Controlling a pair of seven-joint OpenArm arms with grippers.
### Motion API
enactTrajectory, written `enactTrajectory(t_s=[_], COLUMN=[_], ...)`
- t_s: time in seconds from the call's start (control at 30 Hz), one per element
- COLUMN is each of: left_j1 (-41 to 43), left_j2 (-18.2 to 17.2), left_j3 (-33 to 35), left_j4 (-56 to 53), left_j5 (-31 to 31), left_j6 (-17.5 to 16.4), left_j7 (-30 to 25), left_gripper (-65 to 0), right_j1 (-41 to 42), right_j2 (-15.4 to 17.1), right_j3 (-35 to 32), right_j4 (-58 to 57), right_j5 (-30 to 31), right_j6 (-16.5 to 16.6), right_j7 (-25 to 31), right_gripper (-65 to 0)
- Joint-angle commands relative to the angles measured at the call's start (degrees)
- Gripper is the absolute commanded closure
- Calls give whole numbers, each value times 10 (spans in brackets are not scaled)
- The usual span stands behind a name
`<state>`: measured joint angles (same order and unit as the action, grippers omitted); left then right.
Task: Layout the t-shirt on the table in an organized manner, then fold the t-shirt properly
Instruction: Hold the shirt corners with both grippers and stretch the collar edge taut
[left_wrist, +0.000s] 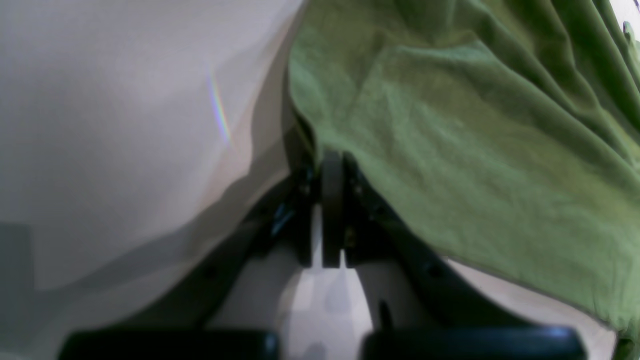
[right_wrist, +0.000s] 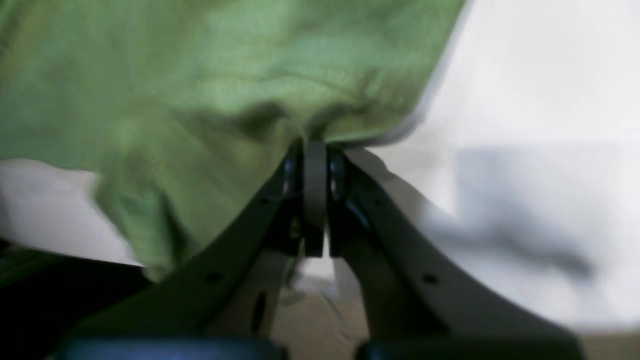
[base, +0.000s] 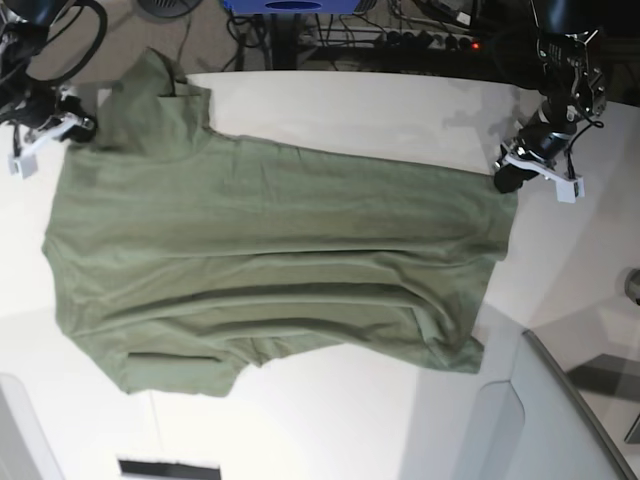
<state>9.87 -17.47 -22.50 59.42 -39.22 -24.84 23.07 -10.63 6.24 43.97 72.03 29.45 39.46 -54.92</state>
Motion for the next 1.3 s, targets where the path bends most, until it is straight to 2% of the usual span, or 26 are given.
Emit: enactTrajectory(t_s=[0.0,0.13,0.3,0.57,0.87,1.03,1.27], left_j1=[8,44,73,140,166,199,216], left_j2=[-15,-16,-16,-14,-13,-12,14], left_j3=[0,0,-7,-8,-8,-8,-28], left_j4=[23,95,147,211,222,258,266], left_j5=[1,1,1,1,1,1,1], left_j6=[4,5,6,6,6,6,6], left_j7=[3,4,62,66,66,65,65], left_gripper=[0,0,0,0,0,0,0], right_j1=[-4,-5,-3,-14,-15,-15,-15], right_j2=[9,9,8,9,14,28,40], right_j3=[3,10,11,11,11,11,11], right_j4=[31,103,126,128,136,134,130], right_j5=[13,14,14,14,11,10,10], right_j6=[5,5,5,5,5,5,5], right_j7=[-6,-64,-105,-109,-106,-105,-105], right_gripper=[-2,-2,-2,-2,-2,-2,-2])
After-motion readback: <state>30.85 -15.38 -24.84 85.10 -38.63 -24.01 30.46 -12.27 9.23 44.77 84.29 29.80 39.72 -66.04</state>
